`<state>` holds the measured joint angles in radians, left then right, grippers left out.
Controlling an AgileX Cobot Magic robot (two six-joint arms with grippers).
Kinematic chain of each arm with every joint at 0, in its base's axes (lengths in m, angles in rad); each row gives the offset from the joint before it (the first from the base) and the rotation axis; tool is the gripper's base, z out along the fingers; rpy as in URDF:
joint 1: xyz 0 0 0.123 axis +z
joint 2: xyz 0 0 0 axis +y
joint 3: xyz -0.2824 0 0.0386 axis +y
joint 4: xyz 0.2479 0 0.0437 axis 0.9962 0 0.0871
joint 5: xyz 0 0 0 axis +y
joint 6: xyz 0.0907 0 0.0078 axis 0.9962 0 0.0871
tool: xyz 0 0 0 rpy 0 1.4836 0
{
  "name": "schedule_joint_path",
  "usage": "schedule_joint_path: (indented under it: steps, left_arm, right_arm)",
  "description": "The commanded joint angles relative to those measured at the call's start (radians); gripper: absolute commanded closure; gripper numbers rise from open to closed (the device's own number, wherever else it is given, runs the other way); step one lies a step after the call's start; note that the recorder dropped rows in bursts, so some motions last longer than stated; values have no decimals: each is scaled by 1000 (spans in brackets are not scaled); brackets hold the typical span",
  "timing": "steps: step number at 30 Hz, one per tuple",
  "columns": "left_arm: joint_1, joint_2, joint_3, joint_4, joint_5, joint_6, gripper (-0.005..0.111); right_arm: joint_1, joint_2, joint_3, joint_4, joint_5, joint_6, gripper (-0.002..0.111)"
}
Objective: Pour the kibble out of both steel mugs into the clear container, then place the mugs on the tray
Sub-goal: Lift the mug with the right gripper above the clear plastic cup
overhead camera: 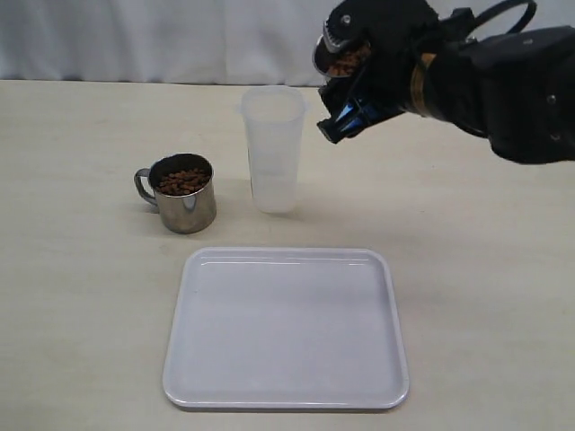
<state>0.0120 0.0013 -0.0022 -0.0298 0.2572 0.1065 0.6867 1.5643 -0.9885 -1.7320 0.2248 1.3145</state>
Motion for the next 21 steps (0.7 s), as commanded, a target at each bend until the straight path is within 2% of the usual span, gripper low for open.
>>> schedule_joint_path:
  steps: [1, 5, 11, 21]
  left_arm:
    - [5, -1, 2, 2, -10, -6, 107]
    - [-2, -1, 2, 2, -8, -6, 107]
    - [-2, -1, 2, 2, -8, -6, 107]
    - [-2, -1, 2, 2, -8, -6, 107]
  right_arm:
    - [3, 63, -89, -12, 15, -104, 104]
    - [3, 129, -146, -12, 17, -220, 104]
    - [3, 195, -201, -12, 70, -286, 104]
    - [3, 236, -250, -12, 61, -387, 104]
